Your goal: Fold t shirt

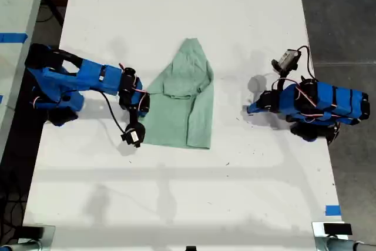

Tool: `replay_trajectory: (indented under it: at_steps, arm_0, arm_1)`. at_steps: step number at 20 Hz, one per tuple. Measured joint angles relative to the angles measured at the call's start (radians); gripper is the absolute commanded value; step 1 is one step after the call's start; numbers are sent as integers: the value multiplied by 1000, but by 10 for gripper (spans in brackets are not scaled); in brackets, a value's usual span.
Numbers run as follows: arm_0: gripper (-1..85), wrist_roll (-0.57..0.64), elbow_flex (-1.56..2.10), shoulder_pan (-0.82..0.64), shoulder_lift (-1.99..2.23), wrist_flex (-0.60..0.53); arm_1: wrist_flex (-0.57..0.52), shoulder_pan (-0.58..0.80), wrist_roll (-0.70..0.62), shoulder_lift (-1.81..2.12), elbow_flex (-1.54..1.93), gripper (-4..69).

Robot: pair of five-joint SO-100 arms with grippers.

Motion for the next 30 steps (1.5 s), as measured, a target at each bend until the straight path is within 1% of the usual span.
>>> replay_trajectory:
  at_steps: [1,3,7,9,11,17,18,20,21,22,25,26,30]
  arm_0:
    - [-2,2,-86,0,-2,63]
    - [-2,23,-255,0,-32,130]
    - [-2,63,-557,-8,-259,187]
    - [-2,92,-730,-17,-396,193]
    - [-2,123,-799,-25,-445,169]
    - [-2,230,-824,-40,-477,-9]
    - [46,242,-824,-40,-483,-31]
    - [233,262,-824,-40,-492,-74]
    - [283,268,-825,-40,-500,-91]
    - [272,275,-825,-40,-505,-103]
    - [193,296,-825,-40,-505,-114]
    - [2,298,-825,-40,-489,-104]
    - [-1,310,-709,-101,-219,52]
  arm_1:
    - [0,0,0,0,0,1]
    - [0,0,0,0,0,1]
    - [0,0,0,0,0,1]
    - [0,0,0,0,0,1]
    - [0,0,0,0,0,1]
    - [0,0,0,0,0,1]
    - [0,0,0,0,0,1]
    - [0,0,0,0,0,1]
    - [0,0,0,0,0,1]
    - [0,0,0,0,0,1]
    - [0,0,0,0,0,1]
    - [0,0,0,0,0,1]
    - [0,0,0,0,0,1]
